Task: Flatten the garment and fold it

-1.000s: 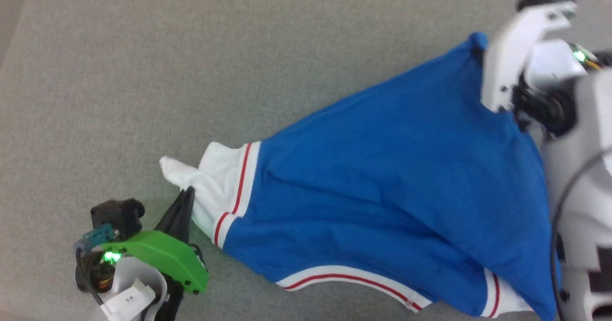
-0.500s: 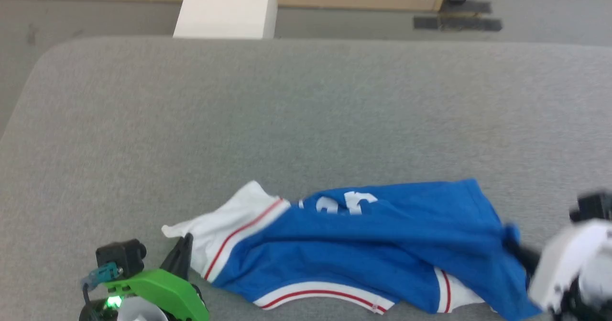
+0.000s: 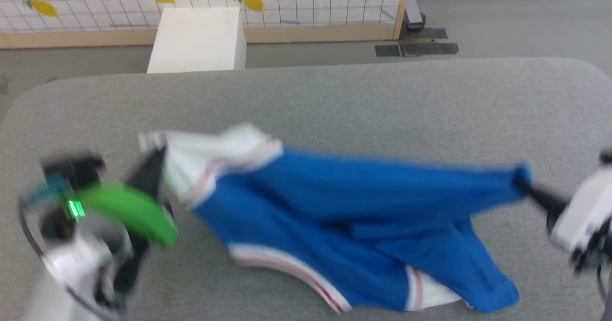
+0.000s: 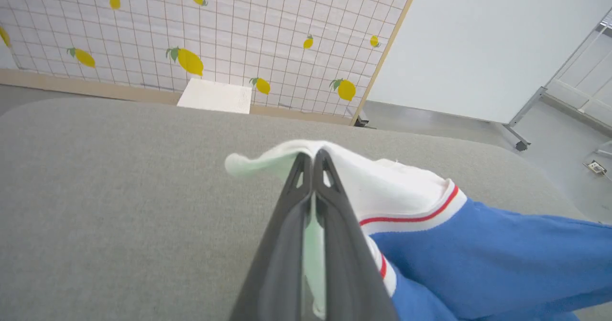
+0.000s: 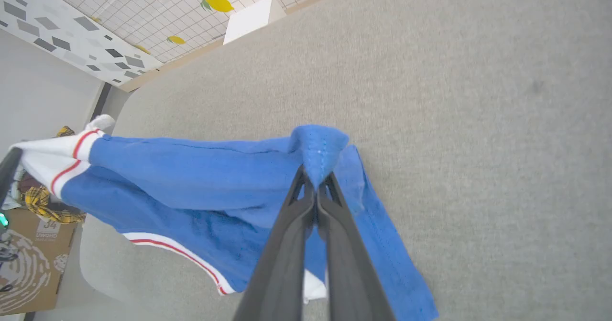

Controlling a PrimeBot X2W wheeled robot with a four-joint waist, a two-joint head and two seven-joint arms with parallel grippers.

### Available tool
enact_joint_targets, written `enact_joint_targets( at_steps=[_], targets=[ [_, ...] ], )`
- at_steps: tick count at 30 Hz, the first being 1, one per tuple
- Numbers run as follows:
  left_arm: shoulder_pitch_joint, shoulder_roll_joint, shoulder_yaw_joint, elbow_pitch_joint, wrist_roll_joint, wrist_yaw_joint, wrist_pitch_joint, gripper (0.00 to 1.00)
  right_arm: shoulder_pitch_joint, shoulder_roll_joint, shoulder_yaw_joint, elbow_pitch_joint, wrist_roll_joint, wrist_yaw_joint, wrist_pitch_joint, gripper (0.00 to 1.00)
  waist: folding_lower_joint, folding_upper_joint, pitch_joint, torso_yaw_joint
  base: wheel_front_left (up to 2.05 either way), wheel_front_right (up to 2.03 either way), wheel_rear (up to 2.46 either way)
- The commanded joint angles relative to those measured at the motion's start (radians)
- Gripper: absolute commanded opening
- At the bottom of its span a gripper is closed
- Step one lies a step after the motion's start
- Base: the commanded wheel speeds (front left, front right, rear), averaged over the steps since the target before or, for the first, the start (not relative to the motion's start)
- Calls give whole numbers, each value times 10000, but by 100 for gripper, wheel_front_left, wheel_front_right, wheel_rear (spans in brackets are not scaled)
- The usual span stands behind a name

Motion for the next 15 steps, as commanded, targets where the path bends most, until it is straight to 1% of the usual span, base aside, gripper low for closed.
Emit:
enact_joint_targets(
  at_steps=[1,2,3,5,8,11,15],
  targets=[
    [-929,280,64,36,-9,-141,208,0,-868,-63,-45,138,-112,-13,183,0,0,-1,341,46,0,0,0],
    [-1616,554,17,183,115,-267,461,0,-1595,-73,-104,274,-218,-13,368,0,0,-1,519,50,0,0,0],
    [-2211,705,8,295,163,-362,596,0,-2185,-103,-118,375,-352,-13,488,0,0,-1,710,59,0,0,0],
    [-3625,1226,-221,831,610,-630,990,0,-3628,-80,-167,774,-742,-13,650,0,0,-1,1147,62,0,0,0],
    [-5525,1666,-425,1691,1094,-855,1215,0,-5278,-298,306,1255,-1708,-13,613,0,0,-1,1828,40,0,0,0],
    [-7536,1916,-727,2715,1666,-1025,1158,0,-6996,-169,459,1920,-2459,-13,306,0,0,-1,2533,19,0,0,0],
    [-9914,1952,-1104,3898,2353,-1120,880,0,-9204,46,334,2839,-3344,-13,-476,0,0,-1,3356,-1,0,0,0]
  ],
)
